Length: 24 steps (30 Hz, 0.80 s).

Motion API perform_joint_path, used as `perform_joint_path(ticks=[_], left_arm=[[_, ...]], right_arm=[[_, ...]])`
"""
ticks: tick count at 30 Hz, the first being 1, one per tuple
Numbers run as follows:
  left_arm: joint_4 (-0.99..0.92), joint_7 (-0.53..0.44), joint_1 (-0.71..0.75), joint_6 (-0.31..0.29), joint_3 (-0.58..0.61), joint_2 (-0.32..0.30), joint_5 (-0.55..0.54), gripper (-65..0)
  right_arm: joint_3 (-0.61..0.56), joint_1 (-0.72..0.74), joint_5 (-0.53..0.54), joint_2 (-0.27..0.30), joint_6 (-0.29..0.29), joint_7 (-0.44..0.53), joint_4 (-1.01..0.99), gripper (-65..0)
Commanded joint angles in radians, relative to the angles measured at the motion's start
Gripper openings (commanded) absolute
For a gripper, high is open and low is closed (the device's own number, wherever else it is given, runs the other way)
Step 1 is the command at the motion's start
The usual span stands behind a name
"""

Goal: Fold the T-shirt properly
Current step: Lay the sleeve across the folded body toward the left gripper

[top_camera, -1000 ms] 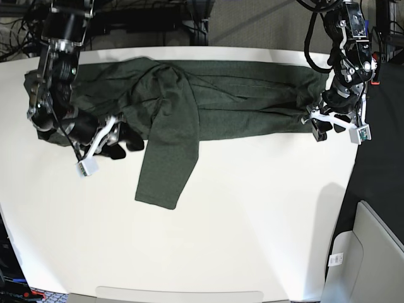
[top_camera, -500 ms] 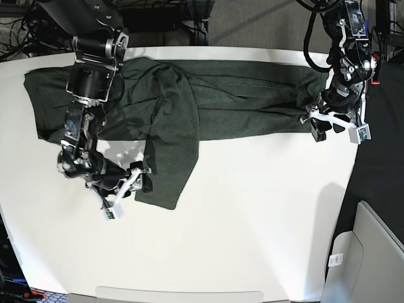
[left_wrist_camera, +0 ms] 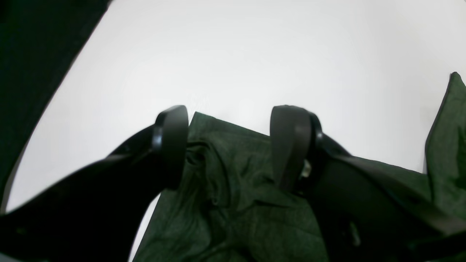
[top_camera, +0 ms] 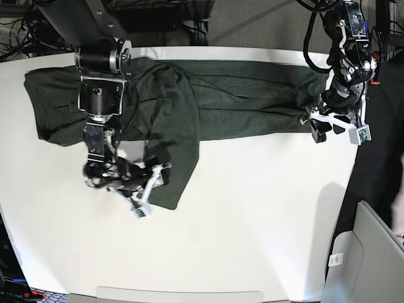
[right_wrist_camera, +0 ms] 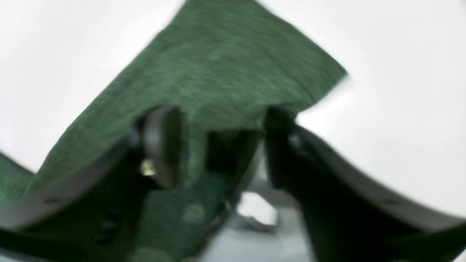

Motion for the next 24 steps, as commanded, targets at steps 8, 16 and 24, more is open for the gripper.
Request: perform_joint_path(ticks=[8, 16, 24], left_arm=[[0.020, -0.023, -0.006, -0.004, -0.006, -0.014, -0.001, -30.0], [0.020, -0.023, -0.003, -0.004, -0.042, -0.011, -0.001, -30.0], [0.020, -0.023, -0.003, -0.001, -0.045, -0.011, 0.001, -30.0]], right_arm=[[-0.066, -0.028, 0.220, -0.008, 0.012, -0.078, 0.009, -64.5], [-0.108, -0.140, 0.534, -0.016, 0.020, -0.227, 0.284, -64.4], [-0.421, -0.178, 0.743, -0.084, 0.064, -0.276, 0.479, -64.4]])
